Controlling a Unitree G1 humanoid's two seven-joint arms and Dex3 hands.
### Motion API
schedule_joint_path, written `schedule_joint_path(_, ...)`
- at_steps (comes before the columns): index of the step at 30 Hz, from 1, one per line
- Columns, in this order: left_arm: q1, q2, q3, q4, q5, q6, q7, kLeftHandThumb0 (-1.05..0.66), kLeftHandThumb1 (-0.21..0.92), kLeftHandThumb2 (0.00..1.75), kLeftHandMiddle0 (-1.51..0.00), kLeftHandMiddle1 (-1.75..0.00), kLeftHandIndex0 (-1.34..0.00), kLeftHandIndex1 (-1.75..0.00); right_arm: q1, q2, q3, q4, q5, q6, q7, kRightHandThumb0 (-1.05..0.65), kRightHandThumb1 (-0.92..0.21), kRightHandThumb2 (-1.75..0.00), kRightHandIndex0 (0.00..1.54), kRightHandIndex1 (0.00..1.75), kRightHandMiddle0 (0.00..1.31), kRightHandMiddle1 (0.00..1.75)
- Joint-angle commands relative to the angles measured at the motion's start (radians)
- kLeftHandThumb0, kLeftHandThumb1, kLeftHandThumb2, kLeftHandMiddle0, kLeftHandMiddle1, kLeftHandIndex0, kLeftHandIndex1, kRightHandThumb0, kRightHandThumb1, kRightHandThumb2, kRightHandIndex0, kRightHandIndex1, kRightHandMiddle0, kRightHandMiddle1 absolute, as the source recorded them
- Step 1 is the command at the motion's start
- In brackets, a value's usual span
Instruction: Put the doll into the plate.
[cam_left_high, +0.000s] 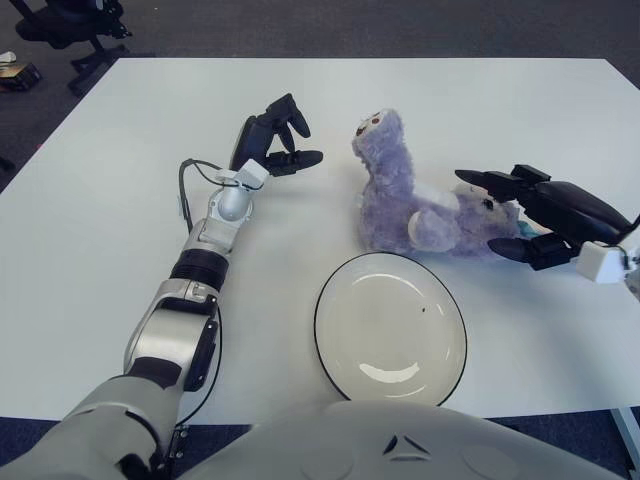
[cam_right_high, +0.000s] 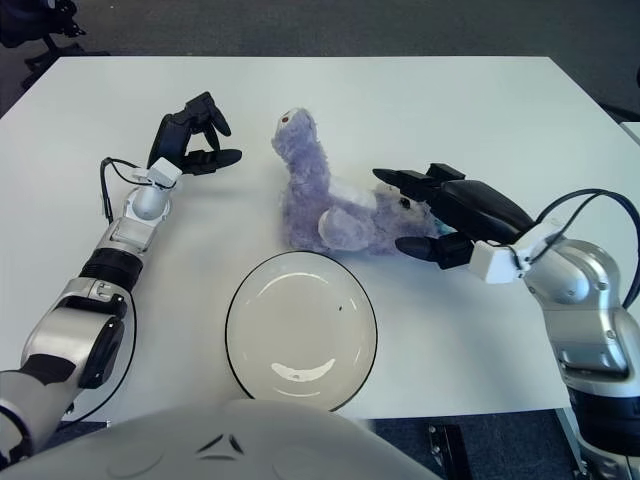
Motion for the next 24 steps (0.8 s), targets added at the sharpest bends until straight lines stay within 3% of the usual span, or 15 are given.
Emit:
schedule_joint_path(1,0.010,0.000,0.000,0.000,0.021,-0.025,0.030,-0.10,0.92,0.07,-0.82,-1.75,-0.66,-1.75,0.001,0.023,0.068,0.094,-0.063,-0.049,-0.038,-0.98,-0.92,-0.66,0.00,0.00,0.11,0.00)
schedule_joint_path(8,0.010,-0.002,-0.003,0.005,0.037,-0.038,0.054,-0.11,0.92,0.07,-0.81,-1.75,-0.65,-1.75,-0.020,0.029,0.115,0.164,-0.131,-0.091,-0.116,-0.97,-0.92,-0.62,0.00,0.00,0.11,0.00)
schedule_joint_path(24,0.012,-0.004,-0.006,0.014,0.085,-0.085,0.116,-0.10,0.92,0.09,-0.81,-1.75,-0.64,-1.75,-0.040,0.014,0.154,0.210,-0.179,-0.111,-0.165,-1.00,-0.92,-0.62,0.00,0.00,0.10,0.00)
